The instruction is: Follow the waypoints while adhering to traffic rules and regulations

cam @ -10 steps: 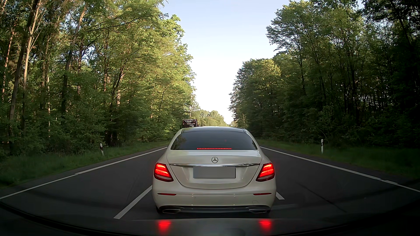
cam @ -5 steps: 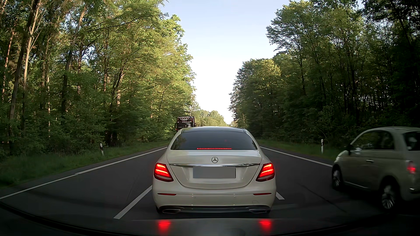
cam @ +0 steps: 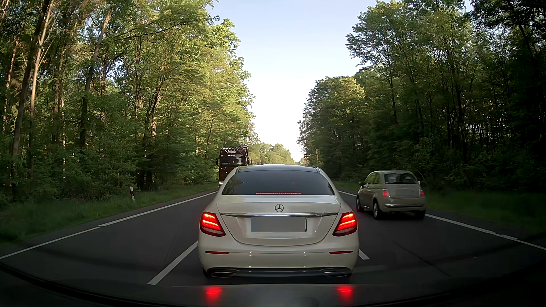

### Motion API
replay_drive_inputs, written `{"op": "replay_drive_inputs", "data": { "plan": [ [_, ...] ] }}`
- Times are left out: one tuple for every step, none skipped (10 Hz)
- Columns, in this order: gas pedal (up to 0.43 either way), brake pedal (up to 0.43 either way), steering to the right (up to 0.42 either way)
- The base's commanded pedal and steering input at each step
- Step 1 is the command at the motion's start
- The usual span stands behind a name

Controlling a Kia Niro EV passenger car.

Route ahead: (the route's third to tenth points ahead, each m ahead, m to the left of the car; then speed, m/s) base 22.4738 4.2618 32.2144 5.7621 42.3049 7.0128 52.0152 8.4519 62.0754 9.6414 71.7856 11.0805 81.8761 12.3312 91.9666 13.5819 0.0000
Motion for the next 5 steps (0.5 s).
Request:
{"op": "replay_drive_inputs", "data": {
  "plan": [
    [0.0,0.39,-0.002],
    [0.0,0.396,-0.002],
    [0.0,0.396,-0.002],
    [0.0,0.396,-0.002],
    [0.0,0.39,-0.002]
  ]
}}
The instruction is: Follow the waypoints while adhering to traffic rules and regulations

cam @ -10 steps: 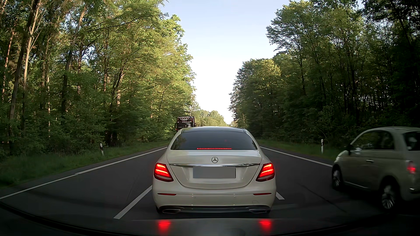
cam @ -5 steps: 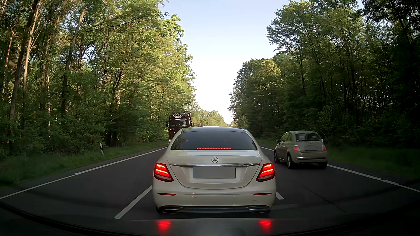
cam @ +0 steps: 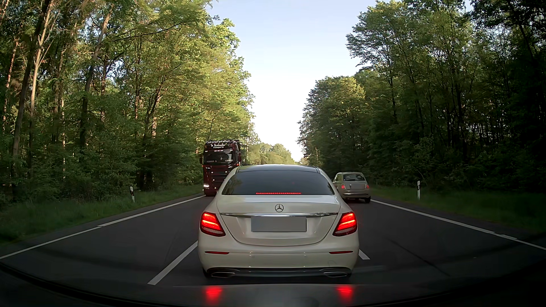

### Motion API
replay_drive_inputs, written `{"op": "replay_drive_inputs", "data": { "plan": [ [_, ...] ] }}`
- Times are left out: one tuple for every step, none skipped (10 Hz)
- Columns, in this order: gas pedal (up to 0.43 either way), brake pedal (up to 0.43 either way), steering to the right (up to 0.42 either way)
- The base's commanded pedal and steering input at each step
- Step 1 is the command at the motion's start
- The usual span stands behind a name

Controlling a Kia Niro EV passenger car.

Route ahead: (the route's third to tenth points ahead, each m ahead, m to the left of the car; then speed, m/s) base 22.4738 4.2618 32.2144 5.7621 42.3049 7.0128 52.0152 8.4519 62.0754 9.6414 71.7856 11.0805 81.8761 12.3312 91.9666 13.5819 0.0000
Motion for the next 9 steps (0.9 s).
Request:
{"op": "replay_drive_inputs", "data": {
  "plan": [
    [0.0,0.39,-0.002],
    [0.0,0.396,-0.002],
    [0.0,0.39,-0.002],
    [0.0,0.396,-0.002],
    [0.0,0.396,-0.002],
    [0.0,0.39,-0.002],
    [0.0,0.396,-0.002],
    [0.0,0.39,-0.002],
    [0.0,0.39,-0.002]
  ]
}}
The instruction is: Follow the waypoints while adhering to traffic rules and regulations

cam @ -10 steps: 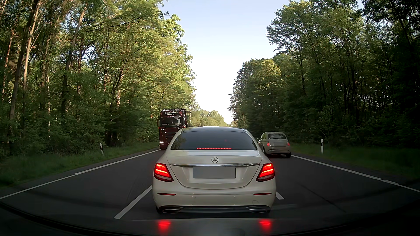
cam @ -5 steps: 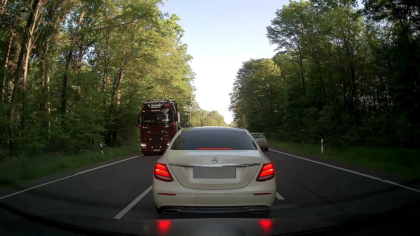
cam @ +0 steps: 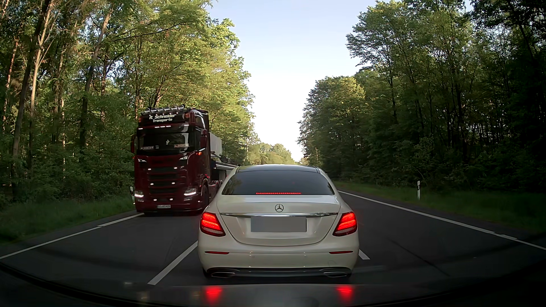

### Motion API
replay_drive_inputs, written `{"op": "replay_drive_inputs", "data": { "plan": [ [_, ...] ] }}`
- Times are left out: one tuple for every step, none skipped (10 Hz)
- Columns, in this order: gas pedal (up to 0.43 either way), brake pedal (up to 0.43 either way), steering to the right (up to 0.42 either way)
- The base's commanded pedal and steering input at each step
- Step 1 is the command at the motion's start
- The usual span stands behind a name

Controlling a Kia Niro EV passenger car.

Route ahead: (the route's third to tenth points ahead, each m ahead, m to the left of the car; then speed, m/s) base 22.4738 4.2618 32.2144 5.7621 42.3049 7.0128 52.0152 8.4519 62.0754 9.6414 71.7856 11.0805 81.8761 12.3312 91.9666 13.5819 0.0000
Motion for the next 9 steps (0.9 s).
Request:
{"op": "replay_drive_inputs", "data": {
  "plan": [
    [0.0,0.396,-0.002],
    [0.0,0.396,-0.002],
    [0.0,0.396,-0.002],
    [0.0,0.396,-0.002],
    [0.0,0.396,-0.002],
    [0.0,0.396,-0.002],
    [0.0,0.396,-0.002],
    [0.0,0.396,-0.002],
    [0.0,0.396,-0.002]
  ]
}}
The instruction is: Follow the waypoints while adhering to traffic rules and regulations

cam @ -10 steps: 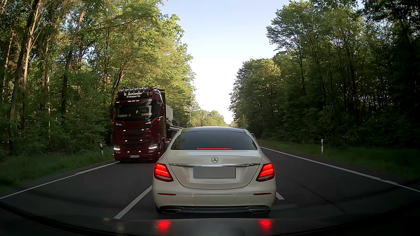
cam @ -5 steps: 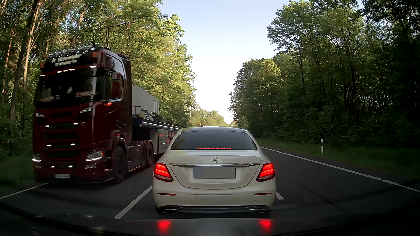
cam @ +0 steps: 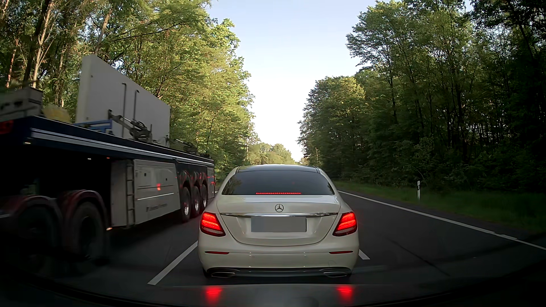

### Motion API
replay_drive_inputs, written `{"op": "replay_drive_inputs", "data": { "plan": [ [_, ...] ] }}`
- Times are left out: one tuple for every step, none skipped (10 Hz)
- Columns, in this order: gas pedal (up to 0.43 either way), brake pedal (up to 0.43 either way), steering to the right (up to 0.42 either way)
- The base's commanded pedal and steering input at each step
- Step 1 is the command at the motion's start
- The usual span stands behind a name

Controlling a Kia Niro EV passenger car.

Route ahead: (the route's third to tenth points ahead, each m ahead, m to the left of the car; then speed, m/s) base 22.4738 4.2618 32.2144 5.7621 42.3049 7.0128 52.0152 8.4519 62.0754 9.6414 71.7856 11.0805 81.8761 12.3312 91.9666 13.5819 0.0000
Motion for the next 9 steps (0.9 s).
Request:
{"op": "replay_drive_inputs", "data": {
  "plan": [
    [0.0,0.396,-0.002],
    [0.0,0.396,-0.002],
    [0.0,0.396,-0.002],
    [0.0,0.39,-0.002],
    [0.0,0.39,-0.002],
    [0.0,0.396,-0.002],
    [0.0,0.39,-0.002],
    [0.0,0.396,-0.002],
    [0.0,0.396,-0.002]
  ]
}}
